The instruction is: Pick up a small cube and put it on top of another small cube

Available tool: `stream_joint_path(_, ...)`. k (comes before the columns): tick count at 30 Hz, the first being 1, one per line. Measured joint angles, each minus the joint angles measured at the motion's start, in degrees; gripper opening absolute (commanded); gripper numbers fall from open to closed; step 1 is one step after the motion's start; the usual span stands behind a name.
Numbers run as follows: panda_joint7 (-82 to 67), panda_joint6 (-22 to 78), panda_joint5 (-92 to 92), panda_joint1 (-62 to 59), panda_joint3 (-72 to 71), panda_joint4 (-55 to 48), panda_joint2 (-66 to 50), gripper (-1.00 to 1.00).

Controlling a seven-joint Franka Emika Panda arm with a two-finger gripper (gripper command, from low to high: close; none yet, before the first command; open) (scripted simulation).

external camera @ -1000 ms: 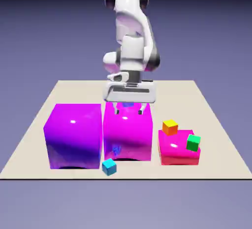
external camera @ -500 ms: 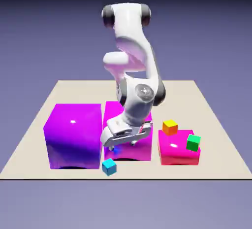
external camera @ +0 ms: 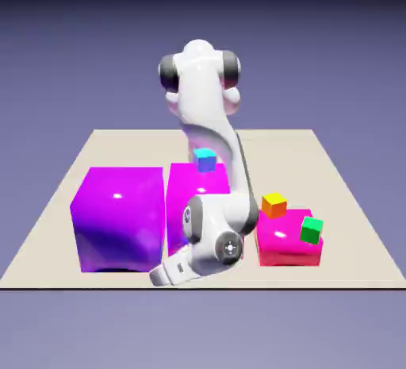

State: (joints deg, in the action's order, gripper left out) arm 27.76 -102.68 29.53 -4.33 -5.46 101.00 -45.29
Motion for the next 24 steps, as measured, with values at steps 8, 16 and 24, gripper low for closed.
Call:
stream_joint_path(8, 5.2, 9.7, -9.3, 8.1, 0.1, -3.7, 5.3, -1.00)
stream_joint_path(16, 25.1, 14.9, -24.4, 12.1, -11.2, 3.9, 16.8, -1.00)
stream_joint_path(24, 28.6, 19.7, -27.4, 2.9, -27.6, 12.7, 24.7, -1.00)
